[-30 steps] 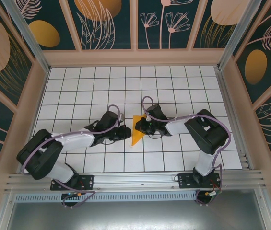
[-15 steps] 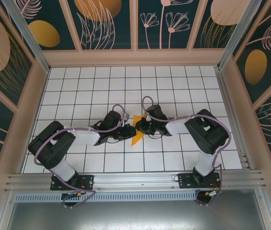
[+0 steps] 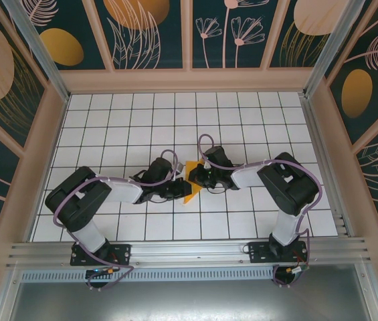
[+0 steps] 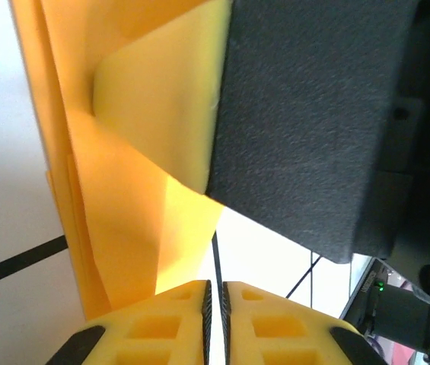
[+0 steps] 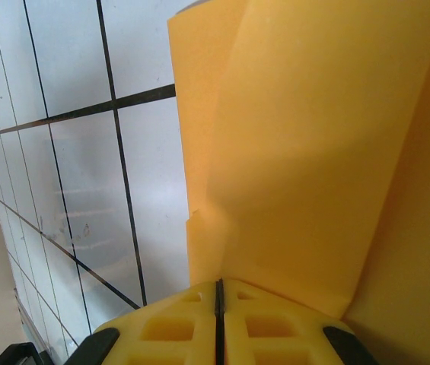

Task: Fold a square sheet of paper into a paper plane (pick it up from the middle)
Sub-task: Fourth fold the wing at the center of the table.

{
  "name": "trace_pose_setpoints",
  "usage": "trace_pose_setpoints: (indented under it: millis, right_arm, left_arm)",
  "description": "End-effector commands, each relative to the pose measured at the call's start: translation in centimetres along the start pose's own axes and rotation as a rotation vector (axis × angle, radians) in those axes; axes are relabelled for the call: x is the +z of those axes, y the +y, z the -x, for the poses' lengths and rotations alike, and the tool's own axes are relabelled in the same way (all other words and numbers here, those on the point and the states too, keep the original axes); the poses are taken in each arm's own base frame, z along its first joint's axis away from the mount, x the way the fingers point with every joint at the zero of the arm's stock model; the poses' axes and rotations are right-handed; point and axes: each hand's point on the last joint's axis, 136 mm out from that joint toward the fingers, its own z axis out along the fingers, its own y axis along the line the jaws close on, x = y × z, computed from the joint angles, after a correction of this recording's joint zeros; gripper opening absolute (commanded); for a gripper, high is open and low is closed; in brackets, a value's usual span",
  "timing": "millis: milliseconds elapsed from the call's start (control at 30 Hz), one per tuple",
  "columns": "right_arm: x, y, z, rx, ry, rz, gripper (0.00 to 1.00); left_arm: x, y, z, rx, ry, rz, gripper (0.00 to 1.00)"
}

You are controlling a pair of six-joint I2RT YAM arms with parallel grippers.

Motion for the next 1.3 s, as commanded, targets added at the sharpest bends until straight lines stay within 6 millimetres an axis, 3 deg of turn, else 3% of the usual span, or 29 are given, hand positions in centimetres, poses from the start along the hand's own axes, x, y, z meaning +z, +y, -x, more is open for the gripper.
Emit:
trace_pose_setpoints:
  millis: [0, 100, 133, 233, 500, 833, 1133, 1267]
  right_arm:
    - [0.9, -4.9, -1.4, 0.063, 0.023, -0.154, 0.12]
    - [0.8, -5.0, -1.4, 0.063, 0.022, -0.158, 0.12]
    - [0.8, -5.0, -1.4, 0.063, 0.022, -0.160, 0.12]
    - [0.9, -5.3, -1.5, 0.067, 0.024, -0.167, 0.12]
    - [0.9, -5.9, -1.6, 0.073, 0.028, -0.190, 0.12]
    - [0.9, -6.1, -1.6, 0.076, 0.029, -0.206, 0.12]
    - [0.8, -6.1, -1.6, 0.076, 0.027, -0.207, 0.12]
    - [0.8, -5.9, -1.6, 0.079, 0.026, -0.201, 0.12]
  left_arm:
    - [0.5, 1.0, -0.2, 0.012, 0.015, 0.047, 0.13]
    - [0.5, 1.6, -0.5, 0.011, 0.022, 0.078, 0.10]
    - [0.9, 2.9, -1.1, -0.005, 0.042, 0.113, 0.10]
    - [0.6, 4.4, -2.1, -0.017, 0.063, 0.160, 0.09]
    - [0.2, 5.8, -4.9, -0.034, 0.131, 0.175, 0.09]
    - [-0.9, 5.6, -7.3, -0.006, 0.183, 0.178, 0.10]
    - [-3.0, 6.6, -7.4, -0.009, 0.135, 0.254, 0.09]
    - [-3.9, 3.7, -5.6, 0.039, 0.058, 0.197, 0.09]
